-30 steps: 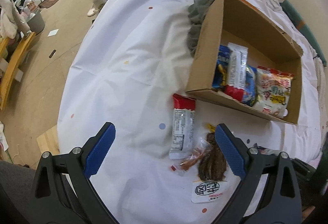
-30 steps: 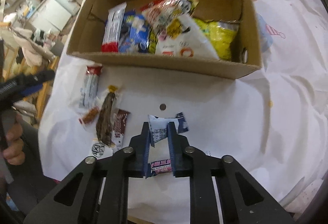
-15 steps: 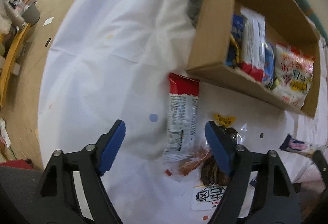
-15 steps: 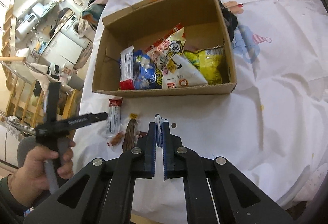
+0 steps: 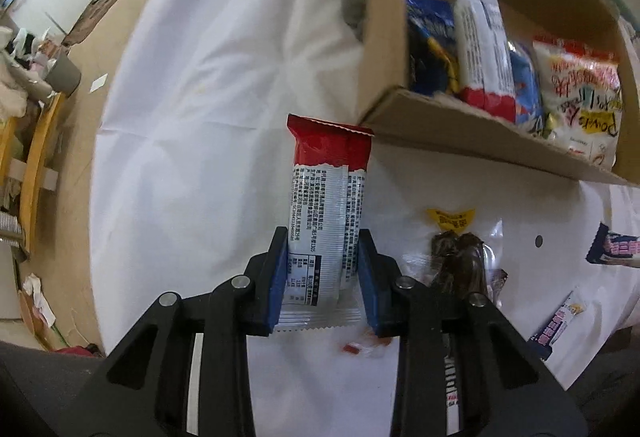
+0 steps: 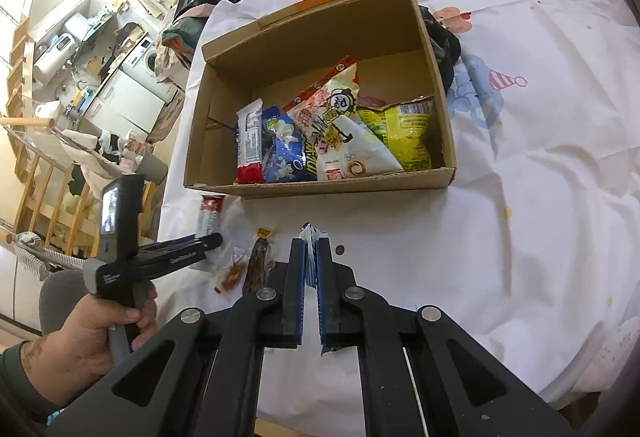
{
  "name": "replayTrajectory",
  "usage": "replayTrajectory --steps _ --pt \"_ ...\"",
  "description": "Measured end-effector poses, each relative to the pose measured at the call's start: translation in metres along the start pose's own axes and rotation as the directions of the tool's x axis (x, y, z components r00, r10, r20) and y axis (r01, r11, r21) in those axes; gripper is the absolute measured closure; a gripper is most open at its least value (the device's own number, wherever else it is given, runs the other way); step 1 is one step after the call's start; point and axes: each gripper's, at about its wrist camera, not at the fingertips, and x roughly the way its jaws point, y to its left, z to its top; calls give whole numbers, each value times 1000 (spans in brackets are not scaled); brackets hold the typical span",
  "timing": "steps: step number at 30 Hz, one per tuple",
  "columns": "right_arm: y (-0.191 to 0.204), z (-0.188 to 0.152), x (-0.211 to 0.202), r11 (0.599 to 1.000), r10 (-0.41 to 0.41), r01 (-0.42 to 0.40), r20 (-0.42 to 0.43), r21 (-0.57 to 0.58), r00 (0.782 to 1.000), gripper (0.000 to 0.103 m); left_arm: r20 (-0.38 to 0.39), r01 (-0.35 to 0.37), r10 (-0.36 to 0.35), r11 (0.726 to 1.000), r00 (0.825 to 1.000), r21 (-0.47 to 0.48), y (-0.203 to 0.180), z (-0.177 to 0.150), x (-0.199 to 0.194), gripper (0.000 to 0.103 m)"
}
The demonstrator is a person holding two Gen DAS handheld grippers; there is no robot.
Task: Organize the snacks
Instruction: 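Carry both bars into the box and open both tools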
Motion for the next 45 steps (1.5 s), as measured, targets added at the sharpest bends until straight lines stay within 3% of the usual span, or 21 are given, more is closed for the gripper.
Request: replayTrajectory --steps 4,9,13,16,24,27,32,37,45 --pt "6 -1 4 1000 1 -1 -11 -15 1000 98 4 10 -10 999 1000 -49 13 -5 -11 74" --pt "13 -1 4 1000 17 -17 -7 -18 1000 98 14 71 -70 993 997 -97 22 -19 -30 74" --pt "22 2 -2 998 54 -53 26 -36 998 98 102 85 -74 990 992 -110 21 -23 -56 74" --pt "27 6 -8 996 78 -75 66 -48 995 98 195 86 -64 990 979 -107 23 -12 -84 74" --pt "15 16 -30 996 86 -86 180 -6 980 98 297 113 -106 994 949 -6 6 26 -131 74" --pt "8 22 -46 997 69 -75 258 12 964 98 324 116 -116 993 939 22 -2 41 -139 74" --pt "-8 34 -61 997 -64 45 337 63 939 98 326 131 -137 991 935 40 -15 55 -136 74" --pt "-15 43 -47 984 -177 158 299 87 938 98 327 128 -149 988 933 84 -31 66 -129 74" --pt "-20 43 -28 968 -248 233 235 90 940 98 319 133 -168 983 933 130 -45 75 -109 74"
